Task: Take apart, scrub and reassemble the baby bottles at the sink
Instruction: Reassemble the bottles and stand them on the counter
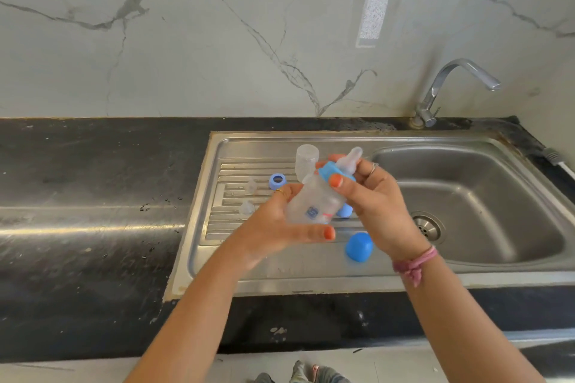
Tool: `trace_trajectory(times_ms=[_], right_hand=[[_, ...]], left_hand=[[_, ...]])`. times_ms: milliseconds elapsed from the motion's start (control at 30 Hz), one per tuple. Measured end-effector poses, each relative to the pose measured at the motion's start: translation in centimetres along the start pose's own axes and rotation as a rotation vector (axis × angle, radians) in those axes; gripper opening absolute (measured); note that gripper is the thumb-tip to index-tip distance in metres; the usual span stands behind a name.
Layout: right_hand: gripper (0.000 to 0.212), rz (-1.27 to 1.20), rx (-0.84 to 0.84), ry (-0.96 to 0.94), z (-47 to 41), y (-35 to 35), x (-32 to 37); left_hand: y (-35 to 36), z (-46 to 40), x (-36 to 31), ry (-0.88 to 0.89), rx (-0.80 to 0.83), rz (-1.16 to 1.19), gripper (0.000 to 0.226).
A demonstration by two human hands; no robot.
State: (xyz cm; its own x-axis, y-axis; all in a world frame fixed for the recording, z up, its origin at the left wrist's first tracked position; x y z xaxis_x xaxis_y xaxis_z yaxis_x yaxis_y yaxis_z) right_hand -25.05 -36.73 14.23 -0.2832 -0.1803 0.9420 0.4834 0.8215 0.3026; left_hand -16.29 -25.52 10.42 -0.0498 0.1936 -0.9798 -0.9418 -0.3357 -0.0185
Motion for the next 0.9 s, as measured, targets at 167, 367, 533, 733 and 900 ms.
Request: trace_trajectory(times_ms=[167, 367, 533, 733, 900], right_hand=[[0.047, -0.004, 0.345, 0.074, -0.2, 2.0, 0.7], [0.012, -0.051, 0.198, 0.203, -0.3, 2.2, -0.4], [0.009, -0.034, -0.075, 0.154, 0.0, 1.6, -1.5], [0.011, -0.051, -0.28, 0.137, 0.5, 1.4, -2.3], [0.008, -0.048, -0.426, 0.115, 1.0, 1.7, -2.6]], left_hand=[[2.1, 0.4, -0.6, -0.1, 0.347, 0.225, 0.029], [1.7, -0.3, -0.2, -0.162, 0.278, 0.158, 0.024], [2.1, -0.7, 0.7, -0.116, 0.007, 0.118, 0.038], [2.3, -1.0, 1.8, -0.014, -0.304, -0.011, 0.057], [2.2, -0.5, 2.0, 0.065, -0.467, -0.113, 0.054]])
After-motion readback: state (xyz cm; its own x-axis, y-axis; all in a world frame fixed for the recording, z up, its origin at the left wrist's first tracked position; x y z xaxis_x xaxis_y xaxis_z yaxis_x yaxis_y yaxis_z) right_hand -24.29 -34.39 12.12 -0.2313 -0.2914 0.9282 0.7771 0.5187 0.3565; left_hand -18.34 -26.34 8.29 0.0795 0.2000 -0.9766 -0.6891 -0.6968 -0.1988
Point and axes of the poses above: each hand's wrist, its own z-axis away from the middle knuckle, its own y-axis out of the palm, x = y × z, the point moved 6 cm from there along -z, towards the middle knuckle, and after that the axes turned 2 degrees about -z, right-handed, at the moved point
